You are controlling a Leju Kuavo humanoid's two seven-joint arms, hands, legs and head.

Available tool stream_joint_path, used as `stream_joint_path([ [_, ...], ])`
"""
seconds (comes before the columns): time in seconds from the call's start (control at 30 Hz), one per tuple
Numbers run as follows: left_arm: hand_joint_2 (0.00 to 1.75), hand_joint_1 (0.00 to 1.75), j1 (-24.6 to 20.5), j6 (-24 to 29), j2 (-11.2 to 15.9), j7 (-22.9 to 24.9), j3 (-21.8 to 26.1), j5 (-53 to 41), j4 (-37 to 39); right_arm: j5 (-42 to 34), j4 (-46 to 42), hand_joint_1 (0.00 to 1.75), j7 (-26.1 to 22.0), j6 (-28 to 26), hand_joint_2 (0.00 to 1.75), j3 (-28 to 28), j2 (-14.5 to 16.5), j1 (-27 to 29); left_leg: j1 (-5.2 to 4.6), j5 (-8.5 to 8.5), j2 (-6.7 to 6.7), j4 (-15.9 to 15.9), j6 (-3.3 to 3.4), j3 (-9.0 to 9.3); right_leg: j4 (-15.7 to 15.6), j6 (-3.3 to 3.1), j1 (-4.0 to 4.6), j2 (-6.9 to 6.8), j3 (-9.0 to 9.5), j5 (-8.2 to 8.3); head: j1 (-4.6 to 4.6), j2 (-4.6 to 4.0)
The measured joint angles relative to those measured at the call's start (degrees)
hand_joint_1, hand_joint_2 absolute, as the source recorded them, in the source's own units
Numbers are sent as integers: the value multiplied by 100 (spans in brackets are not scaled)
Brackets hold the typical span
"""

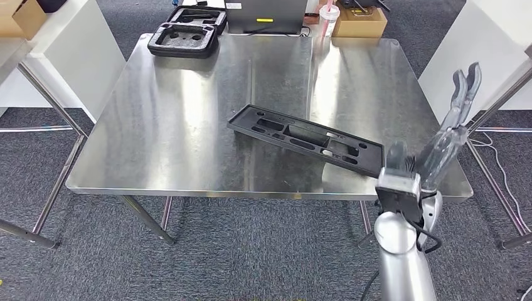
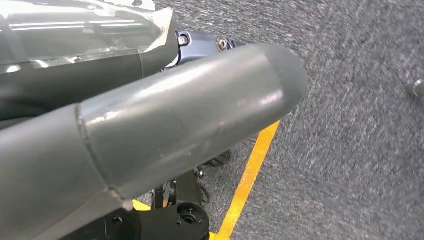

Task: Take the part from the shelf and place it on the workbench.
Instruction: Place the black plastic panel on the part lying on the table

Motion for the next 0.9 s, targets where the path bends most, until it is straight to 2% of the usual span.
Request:
stream_joint_path([
  [0.07,0,0,-1,92,-1,159,72,5,0,-714,-324,0,-380,395,0,130,20,456,7,15,-14,-46,71,39,-52,36,-23,-19,49,15,-8,0],
  [0.13,0,0,-2,217,-12,359,156,6,0,-1542,-637,0,-659,1087,0,220,39,948,54,88,-22,-180,136,139,43,38,-22,11,53,-93,-2,0],
  [0.17,0,0,-7,274,-20,444,199,11,0,-1885,-743,0,-751,1435,0,232,46,1162,78,120,-20,-238,151,178,247,10,-15,47,-18,-243,9,0],
  [0.23,0,0,-20,380,-36,577,288,47,0,-2238,-851,0,-831,1901,0,197,54,1540,89,149,-26,-267,165,179,964,-47,-39,107,-293,-648,26,0],
  [0.27,0,0,-24,440,-43,639,337,77,0,-2297,-875,0,-835,2032,0,159,60,1708,90,160,-34,-266,156,162,1296,-43,-50,120,-413,-798,36,0],
  [0.3,0,0,-24,508,-55,703,387,106,0,-2323,-883,0,-821,2135,0,111,74,1857,94,174,-42,-264,137,140,1469,-11,-66,126,-449,-867,40,0],
  [0.33,0,0,-22,579,-72,763,435,135,0,-2348,-877,0,-797,2225,0,57,99,1974,104,194,-49,-259,109,111,1418,46,-87,129,-366,-845,45,0],
  [0.37,0,0,-22,644,-95,823,483,165,0,-2390,-858,0,-766,2321,0,-11,139,2061,121,214,-54,-244,76,77,1139,119,-117,130,-170,-753,49,0],
  [0.4,0,0,-24,695,-118,869,531,196,-1,-2451,-821,0,-732,2418,0,-84,190,2116,132,231,-60,-209,33,39,711,193,-157,129,102,-652,51,0],
  [0.43,0,0,-22,727,-136,901,580,227,-4,-2530,-759,0,-698,2523,0,-163,250,2148,141,242,-70,-174,-13,-2,397,241,-162,142,328,-545,63,0],
  [0.47,0,0,-23,741,-156,919,627,255,-9,-2614,-687,0,-673,2632,0,-246,310,2173,135,243,-81,-128,-62,-29,195,256,-162,170,443,-466,70,0],
  [0.5,0,0,-28,741,-178,923,673,281,-13,-2691,-600,0,-652,2735,0,-325,369,2181,122,239,-95,-78,-104,-57,129,216,-158,199,481,-448,73,0],
  [0.53,0,0,-30,736,-199,921,715,301,-17,-2749,-507,0,-637,2822,0,-394,426,2186,120,236,-108,-53,-137,-79,197,150,-140,226,434,-442,65,0],
  [0.6,0,0,-32,729,-237,901,789,340,-20,-2793,-314,0,-625,2934,0,-483,531,2163,159,220,-115,12,-189,-140,210,-20,-160,218,341,-453,27,0],
  [0.63,0,0,-21,731,-245,890,823,355,-20,-2793,-219,0,-625,2965,0,-505,575,2143,185,102,-95,95,-206,-186,216,-94,-155,201,293,-418,13,0],
  [0.67,0,0,-12,734,-256,879,857,369,-21,-2789,-128,0,-627,2990,0,-521,612,2117,201,-116,-70,279,-217,-254,216,-163,-146,184,241,-368,-1,0],
  [0.73,0,0,-8,741,-275,867,917,397,-21,-2777,54,0,-634,3017,0,-543,658,2064,199,-739,-19,951,-227,-444,221,-245,-96,156,149,-269,-25,0],
  [0.77,0,0,-12,746,-283,864,946,414,-22,-2772,147,0,-637,3024,0,-550,668,2043,194,-966,-10,1320,-228,-521,226,-259,-67,141,100,-222,-37,0],
  [0.8,0,0,-14,750,-288,864,973,433,-22,-2769,237,0,-639,3030,0,-555,674,2026,190,-1074,-4,1576,-218,-538,230,-265,-37,127,49,-179,-39,0],
  [0.83,0,0,-14,754,-294,864,1000,451,-22,-2769,316,0,-643,3035,0,-559,676,2010,180,-1066,0,1635,-191,-454,233,-269,-9,115,-3,-140,-39,0],
  [0.87,0,0,-13,758,-301,865,1028,466,-22,-2769,386,0,-647,3039,0,-561,678,1989,162,-976,3,1466,-144,-252,233,-268,18,106,-45,-106,-41,0],
  [0.9,0,0,-13,760,-307,867,1053,478,-23,-2770,447,0,-653,3043,0,-563,680,1960,131,-857,6,1099,-73,50,233,-267,40,99,-76,-74,-41,0],
])
